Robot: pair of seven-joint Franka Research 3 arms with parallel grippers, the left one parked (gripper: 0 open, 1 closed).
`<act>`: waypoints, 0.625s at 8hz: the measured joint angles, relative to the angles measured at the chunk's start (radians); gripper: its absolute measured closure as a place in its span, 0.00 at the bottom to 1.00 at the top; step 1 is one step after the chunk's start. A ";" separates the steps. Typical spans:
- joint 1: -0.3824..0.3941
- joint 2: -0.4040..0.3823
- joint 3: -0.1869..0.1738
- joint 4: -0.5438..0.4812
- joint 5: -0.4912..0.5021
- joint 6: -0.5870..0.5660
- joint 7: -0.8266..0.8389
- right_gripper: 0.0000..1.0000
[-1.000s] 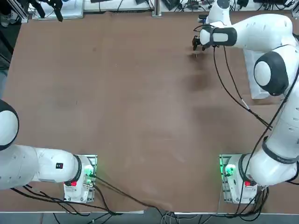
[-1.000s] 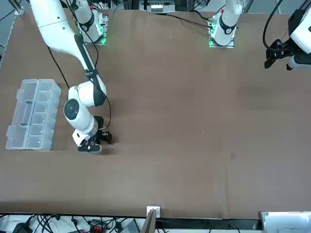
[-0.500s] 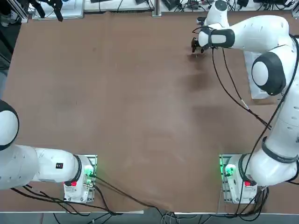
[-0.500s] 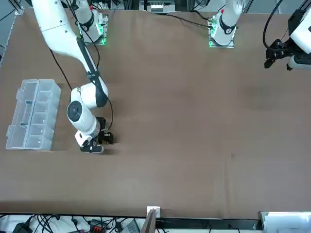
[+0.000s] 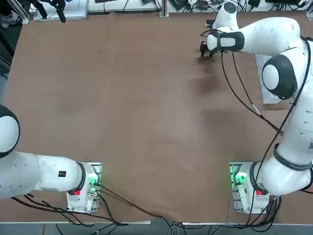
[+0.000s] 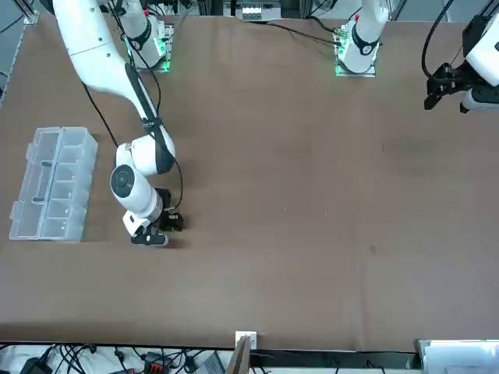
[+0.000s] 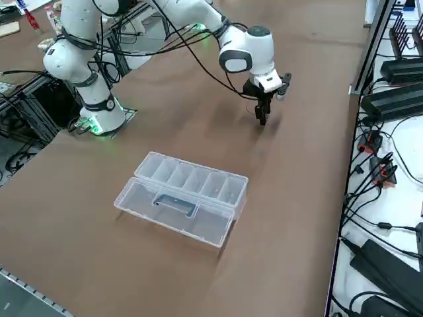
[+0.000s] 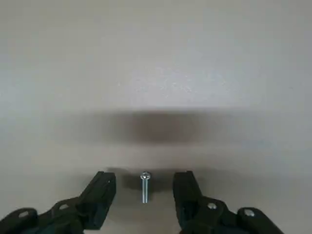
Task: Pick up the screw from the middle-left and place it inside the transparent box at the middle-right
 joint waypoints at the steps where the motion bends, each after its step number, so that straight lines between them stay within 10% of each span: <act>1: 0.000 0.007 0.000 0.009 0.000 -0.004 0.000 0.27; 5: 0.001 0.023 0.000 0.023 0.000 -0.015 0.000 0.32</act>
